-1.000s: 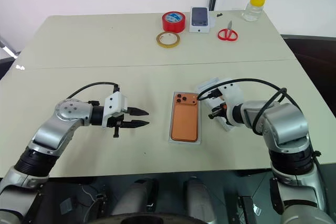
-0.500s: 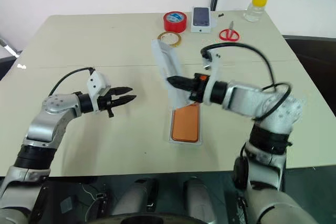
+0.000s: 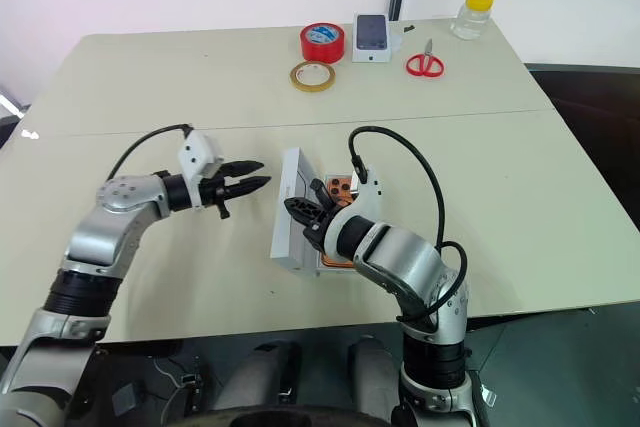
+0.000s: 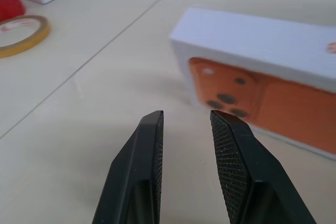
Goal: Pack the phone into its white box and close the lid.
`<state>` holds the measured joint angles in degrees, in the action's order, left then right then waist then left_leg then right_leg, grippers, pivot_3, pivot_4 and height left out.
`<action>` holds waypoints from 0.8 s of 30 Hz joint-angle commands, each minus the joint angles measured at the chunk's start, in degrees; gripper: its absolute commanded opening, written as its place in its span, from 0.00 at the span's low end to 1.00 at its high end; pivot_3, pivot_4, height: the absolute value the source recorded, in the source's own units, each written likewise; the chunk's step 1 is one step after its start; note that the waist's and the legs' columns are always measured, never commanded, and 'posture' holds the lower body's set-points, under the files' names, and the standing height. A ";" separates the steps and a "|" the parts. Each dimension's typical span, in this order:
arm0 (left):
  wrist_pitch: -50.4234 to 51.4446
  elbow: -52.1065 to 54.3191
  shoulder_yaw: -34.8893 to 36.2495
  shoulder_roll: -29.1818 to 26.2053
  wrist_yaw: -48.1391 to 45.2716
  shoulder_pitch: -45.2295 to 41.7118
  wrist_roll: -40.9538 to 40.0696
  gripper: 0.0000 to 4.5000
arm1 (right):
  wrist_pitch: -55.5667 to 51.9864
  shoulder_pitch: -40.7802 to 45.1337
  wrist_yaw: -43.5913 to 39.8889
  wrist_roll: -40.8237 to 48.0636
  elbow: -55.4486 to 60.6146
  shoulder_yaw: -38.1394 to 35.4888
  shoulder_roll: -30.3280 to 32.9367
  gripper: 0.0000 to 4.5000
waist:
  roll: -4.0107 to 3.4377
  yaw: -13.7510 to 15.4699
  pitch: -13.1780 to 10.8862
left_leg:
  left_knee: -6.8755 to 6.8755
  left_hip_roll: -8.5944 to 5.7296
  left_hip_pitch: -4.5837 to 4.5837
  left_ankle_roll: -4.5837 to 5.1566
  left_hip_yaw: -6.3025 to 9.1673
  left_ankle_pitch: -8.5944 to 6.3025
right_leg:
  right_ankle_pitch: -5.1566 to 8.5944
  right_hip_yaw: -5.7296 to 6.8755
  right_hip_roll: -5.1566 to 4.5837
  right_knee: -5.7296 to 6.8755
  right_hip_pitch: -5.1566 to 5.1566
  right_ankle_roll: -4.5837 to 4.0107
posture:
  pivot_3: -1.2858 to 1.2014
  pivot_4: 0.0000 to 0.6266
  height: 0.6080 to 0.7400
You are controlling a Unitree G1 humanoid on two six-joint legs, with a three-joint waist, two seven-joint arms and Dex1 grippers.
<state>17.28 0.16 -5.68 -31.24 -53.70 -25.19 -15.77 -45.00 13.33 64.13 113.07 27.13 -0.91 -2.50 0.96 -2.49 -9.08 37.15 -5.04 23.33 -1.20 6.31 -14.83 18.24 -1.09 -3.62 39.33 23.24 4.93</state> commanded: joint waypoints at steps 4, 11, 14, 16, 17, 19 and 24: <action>1.63 4.35 -3.64 2.11 -0.80 0.15 -0.37 0.33 | -2.85 5.09 -5.08 -0.07 -2.27 -5.19 7.31 0.69 | -0.01 -0.14 -0.01 | 0.00 0.00 0.00 0.01 -0.01 0.00 | 0.00 0.00 0.02 0.00 0.00 0.00 | 0.52 0.24 1.00; 3.20 5.61 -7.18 5.11 -1.42 -0.94 0.27 0.33 | -15.56 15.20 -24.79 -3.25 -13.05 -8.61 36.44 0.79 | -0.14 0.05 -0.07 | 0.00 0.03 0.03 0.10 -0.05 -0.05 | 0.01 0.02 0.05 -0.06 -0.04 0.00 | 0.52 0.24 1.00; 3.92 5.55 -9.21 6.37 -1.07 -1.46 1.13 0.33 | -20.35 18.33 -35.44 -14.09 -15.76 -6.44 46.94 0.79 | -0.17 0.19 -0.09 | 0.06 0.00 0.06 0.18 -0.11 -0.09 | 0.01 0.01 0.00 -0.11 -0.07 0.01 | 0.52 0.24 1.00; 4.00 4.98 -10.45 7.47 -0.23 -1.90 2.05 0.33 | -21.66 19.81 -43.24 -22.75 -15.24 -3.46 51.74 0.79 | -0.19 0.04 -0.08 | 0.06 0.03 0.06 0.20 -0.10 -0.10 | 0.01 0.03 0.02 -0.13 -0.10 0.01 | 0.52 0.24 1.00; 3.87 4.72 -10.60 8.11 0.23 -2.06 2.31 0.33 | -21.83 20.26 -47.13 -27.01 -14.45 -2.00 53.56 0.79 | -0.18 0.00 -0.08 | 0.06 0.04 0.05 0.21 -0.11 -0.10 | 0.01 0.02 0.03 -0.13 -0.10 0.01 | 0.52 0.24 1.00; 4.42 4.34 -10.17 9.08 1.29 -2.47 2.29 0.33 | -21.46 20.50 -54.02 -34.03 -12.66 0.49 56.10 0.79 | -0.18 0.02 -0.08 | 0.06 0.08 0.05 0.21 -0.11 -0.10 | 0.01 0.03 0.05 -0.12 -0.10 0.01 | 0.52 0.24 1.00; 7.69 5.23 -5.22 8.46 4.20 -3.22 0.08 0.33 | -14.10 19.16 -73.12 -56.30 -4.37 10.50 64.96 0.39 | -0.19 0.16 -0.08 | 0.09 0.07 0.07 0.21 -0.11 -0.11 | 0.01 0.02 0.05 -0.12 -0.06 0.01 | 0.52 0.24 1.00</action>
<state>23.99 3.50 -13.61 -22.13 -50.31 -27.75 -14.42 -62.15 32.35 -3.67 62.74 19.76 8.55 60.85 0.77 -2.33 -9.16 37.24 -4.97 23.40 -0.99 6.21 -14.94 18.25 -1.07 -3.57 39.21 23.18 4.95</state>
